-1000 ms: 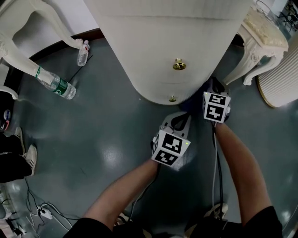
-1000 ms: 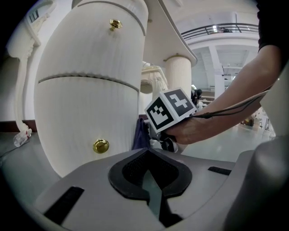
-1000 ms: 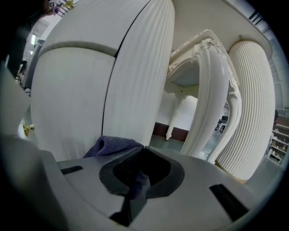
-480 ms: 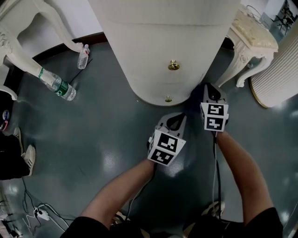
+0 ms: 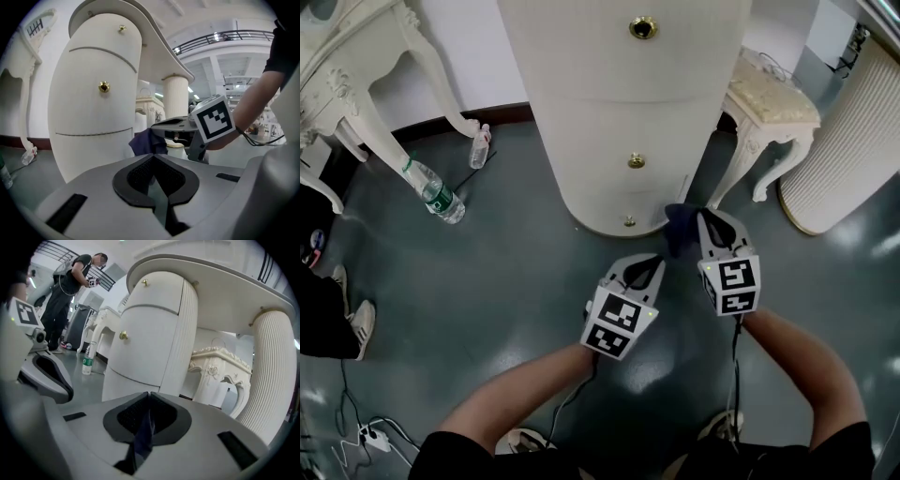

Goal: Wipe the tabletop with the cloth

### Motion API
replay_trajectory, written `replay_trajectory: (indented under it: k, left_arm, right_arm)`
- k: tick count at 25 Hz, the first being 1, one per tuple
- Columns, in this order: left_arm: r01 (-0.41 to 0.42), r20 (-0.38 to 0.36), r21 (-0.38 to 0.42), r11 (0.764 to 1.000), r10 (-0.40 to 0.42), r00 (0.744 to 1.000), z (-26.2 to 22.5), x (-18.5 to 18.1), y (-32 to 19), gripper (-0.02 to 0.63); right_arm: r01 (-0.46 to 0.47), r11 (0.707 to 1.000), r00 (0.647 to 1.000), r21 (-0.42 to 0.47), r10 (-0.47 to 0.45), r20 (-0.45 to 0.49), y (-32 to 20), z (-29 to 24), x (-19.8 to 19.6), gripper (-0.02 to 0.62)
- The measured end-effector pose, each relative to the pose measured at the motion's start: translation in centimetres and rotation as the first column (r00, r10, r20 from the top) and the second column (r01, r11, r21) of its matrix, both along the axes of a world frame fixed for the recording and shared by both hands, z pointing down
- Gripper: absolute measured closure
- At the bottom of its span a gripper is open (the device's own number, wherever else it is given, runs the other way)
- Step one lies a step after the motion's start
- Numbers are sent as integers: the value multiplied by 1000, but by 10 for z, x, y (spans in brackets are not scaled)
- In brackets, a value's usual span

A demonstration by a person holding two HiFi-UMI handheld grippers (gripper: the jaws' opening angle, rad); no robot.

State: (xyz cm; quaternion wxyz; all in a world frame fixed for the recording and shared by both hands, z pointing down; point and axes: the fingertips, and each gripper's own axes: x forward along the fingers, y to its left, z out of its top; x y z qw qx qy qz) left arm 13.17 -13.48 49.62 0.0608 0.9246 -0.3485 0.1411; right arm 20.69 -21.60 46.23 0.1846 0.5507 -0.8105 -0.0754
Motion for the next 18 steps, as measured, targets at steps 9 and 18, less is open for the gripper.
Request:
replay_trajectory:
  k: [9, 18]
  left_arm:
    - [-35, 7, 56, 998, 34, 999, -67, -34, 30, 598]
    - [24, -8, 190, 982, -23, 1000, -212, -52, 38, 598]
  right_arm:
    - [88, 995, 992, 46, -92, 88, 58, -93, -26, 577]
    - [175, 963, 975, 206, -198, 96, 79, -246, -74, 577]
